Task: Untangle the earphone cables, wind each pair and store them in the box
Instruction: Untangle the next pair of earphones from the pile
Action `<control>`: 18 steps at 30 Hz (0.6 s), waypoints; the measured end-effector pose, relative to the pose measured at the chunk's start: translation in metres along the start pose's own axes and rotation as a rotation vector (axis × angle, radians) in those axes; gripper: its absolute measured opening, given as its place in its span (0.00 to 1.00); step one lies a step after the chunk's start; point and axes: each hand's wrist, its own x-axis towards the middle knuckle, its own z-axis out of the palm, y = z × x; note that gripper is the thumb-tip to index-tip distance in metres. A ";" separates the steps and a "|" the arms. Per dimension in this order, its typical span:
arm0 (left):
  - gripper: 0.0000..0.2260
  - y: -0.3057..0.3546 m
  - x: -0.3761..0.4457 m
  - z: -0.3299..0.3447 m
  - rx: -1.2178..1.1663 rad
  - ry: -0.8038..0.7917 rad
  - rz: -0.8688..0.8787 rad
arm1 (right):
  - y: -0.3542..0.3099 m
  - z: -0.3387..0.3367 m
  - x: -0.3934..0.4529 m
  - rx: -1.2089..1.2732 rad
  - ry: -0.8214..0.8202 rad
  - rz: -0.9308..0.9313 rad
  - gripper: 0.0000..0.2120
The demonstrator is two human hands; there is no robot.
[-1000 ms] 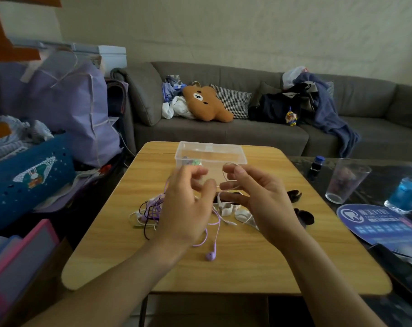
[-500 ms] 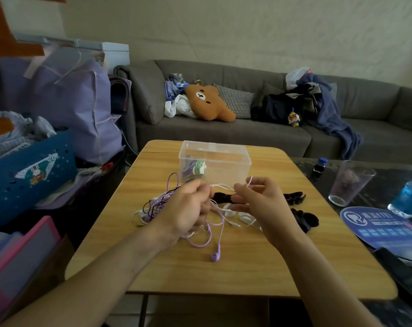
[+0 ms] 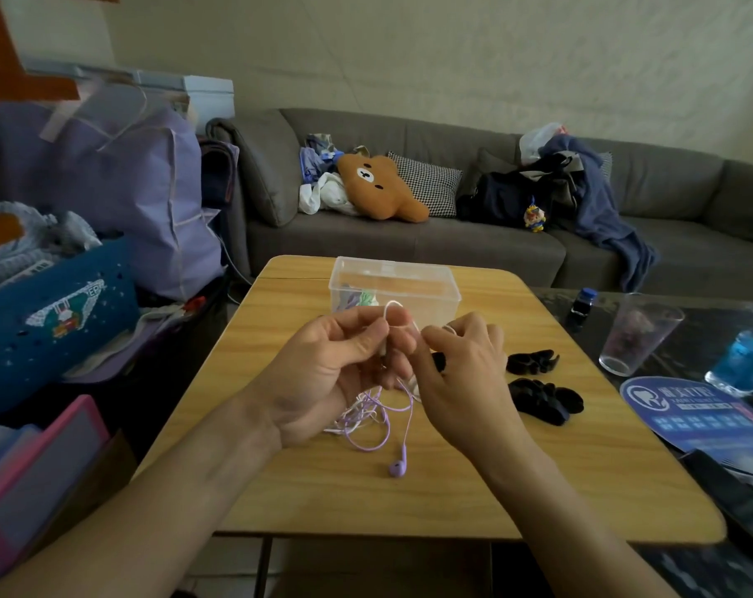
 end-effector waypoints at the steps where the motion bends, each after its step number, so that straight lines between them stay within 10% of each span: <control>1: 0.08 0.002 0.000 -0.001 -0.034 0.012 0.009 | -0.001 0.000 0.000 0.007 -0.006 0.003 0.22; 18: 0.18 0.009 0.006 -0.013 -0.334 0.164 -0.040 | -0.004 0.006 -0.006 -0.013 -0.176 -0.107 0.19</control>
